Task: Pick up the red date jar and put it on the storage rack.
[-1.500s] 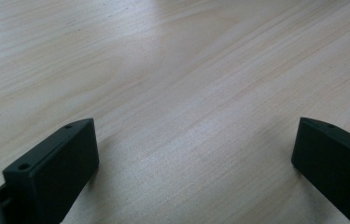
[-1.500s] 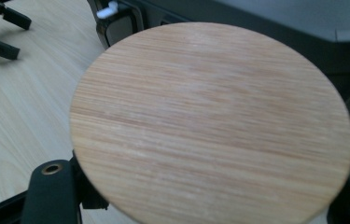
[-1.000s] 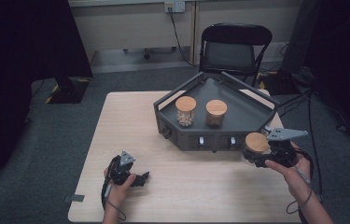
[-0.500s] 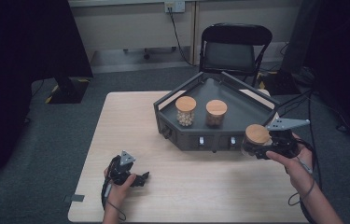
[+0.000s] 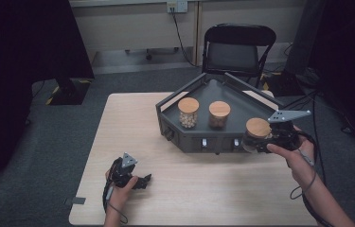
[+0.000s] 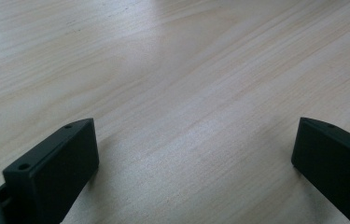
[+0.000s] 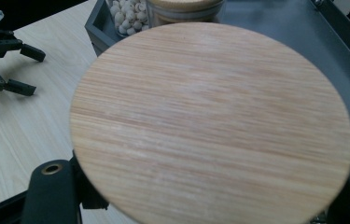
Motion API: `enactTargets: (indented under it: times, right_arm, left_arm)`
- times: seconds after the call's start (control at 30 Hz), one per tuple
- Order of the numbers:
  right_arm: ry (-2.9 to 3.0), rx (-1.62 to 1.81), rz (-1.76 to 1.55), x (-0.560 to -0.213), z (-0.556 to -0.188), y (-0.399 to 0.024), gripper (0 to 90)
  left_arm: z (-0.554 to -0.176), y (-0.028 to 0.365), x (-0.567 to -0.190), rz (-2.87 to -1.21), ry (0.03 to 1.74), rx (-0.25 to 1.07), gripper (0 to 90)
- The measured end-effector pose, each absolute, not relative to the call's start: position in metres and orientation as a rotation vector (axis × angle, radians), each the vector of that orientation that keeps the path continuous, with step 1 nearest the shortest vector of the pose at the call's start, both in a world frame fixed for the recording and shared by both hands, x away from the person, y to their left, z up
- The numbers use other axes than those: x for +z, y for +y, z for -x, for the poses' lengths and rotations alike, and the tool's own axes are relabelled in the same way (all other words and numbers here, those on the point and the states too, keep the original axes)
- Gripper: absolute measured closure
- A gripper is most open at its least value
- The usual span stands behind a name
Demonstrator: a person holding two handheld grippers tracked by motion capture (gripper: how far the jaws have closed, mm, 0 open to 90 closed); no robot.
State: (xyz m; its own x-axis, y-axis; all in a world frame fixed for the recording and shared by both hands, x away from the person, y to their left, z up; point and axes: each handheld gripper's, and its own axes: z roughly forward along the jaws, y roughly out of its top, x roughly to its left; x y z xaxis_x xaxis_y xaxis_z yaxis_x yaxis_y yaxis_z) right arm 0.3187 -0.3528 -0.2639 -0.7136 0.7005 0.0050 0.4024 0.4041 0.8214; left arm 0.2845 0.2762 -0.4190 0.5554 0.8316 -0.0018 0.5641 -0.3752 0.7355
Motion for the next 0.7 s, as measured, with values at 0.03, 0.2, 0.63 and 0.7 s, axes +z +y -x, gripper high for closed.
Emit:
enactTargets:
  times: [0.03, 0.2, 0.63, 0.7]
  right_arm:
    - [2.323, 1.22, -0.955, -0.263, -0.32, -0.352, 25.9]
    - [2.316, 1.228, -0.972, -0.258, -0.326, -0.352, 25.9]
    - [2.275, 1.221, -1.02, -0.25, -0.343, -0.347, 25.9]
    - [2.269, 1.223, -1.03, -0.25, -0.345, -0.346, 25.9]
  left_arm:
    - [-0.285, 0.276, -0.419, -2.088, 1.117, 0.488, 0.1]
    - [-0.284, 0.276, -0.419, -2.087, 1.117, 0.488, 0.1]
    - [-0.285, 0.276, -0.419, -2.087, 1.117, 0.487, 0.1]
    - [-0.285, 0.276, -0.419, -2.087, 1.117, 0.487, 0.1]
